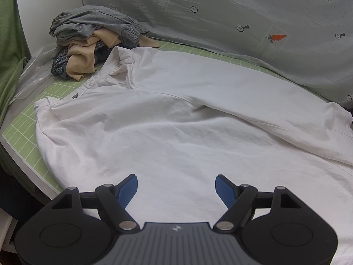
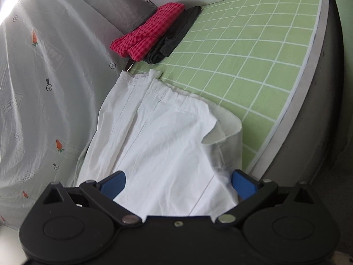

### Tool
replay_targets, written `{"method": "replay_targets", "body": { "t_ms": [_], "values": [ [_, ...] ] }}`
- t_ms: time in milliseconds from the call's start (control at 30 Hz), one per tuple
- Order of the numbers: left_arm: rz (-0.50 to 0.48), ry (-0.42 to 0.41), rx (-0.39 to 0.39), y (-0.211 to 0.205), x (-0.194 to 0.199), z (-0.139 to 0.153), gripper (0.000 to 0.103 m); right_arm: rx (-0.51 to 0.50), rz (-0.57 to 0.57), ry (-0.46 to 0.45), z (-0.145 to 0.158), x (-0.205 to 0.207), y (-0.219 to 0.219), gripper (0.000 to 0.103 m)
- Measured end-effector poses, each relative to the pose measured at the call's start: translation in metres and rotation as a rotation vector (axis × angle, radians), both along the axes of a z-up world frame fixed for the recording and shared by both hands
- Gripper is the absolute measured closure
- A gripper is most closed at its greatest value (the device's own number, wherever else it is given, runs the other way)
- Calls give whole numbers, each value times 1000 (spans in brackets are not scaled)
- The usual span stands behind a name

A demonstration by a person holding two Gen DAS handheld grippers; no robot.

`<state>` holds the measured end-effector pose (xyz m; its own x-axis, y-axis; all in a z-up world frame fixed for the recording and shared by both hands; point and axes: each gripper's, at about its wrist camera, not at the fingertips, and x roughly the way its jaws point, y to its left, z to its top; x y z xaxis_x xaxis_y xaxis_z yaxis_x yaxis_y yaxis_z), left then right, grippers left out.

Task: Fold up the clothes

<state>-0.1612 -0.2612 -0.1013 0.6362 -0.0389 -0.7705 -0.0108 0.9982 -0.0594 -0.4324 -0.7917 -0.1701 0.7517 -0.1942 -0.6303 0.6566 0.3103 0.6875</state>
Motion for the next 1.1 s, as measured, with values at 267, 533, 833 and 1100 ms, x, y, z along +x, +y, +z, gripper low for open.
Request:
{"method": "replay_targets", "body": {
  "t_ms": [267, 533, 833, 1100],
  "values": [
    [28, 14, -17, 29, 13, 0, 25, -31, -6, 94, -1, 16, 15, 0],
    [55, 7, -32, 63, 30, 6, 26, -124, -62, 274, 14, 32, 18, 87],
    [267, 21, -109, 140, 59, 6, 30, -84, -160, 261, 12, 37, 23, 78],
    [448, 43, -136, 204, 85, -2, 30, -54, -228, 262, 7, 43, 35, 40]
  ]
}}
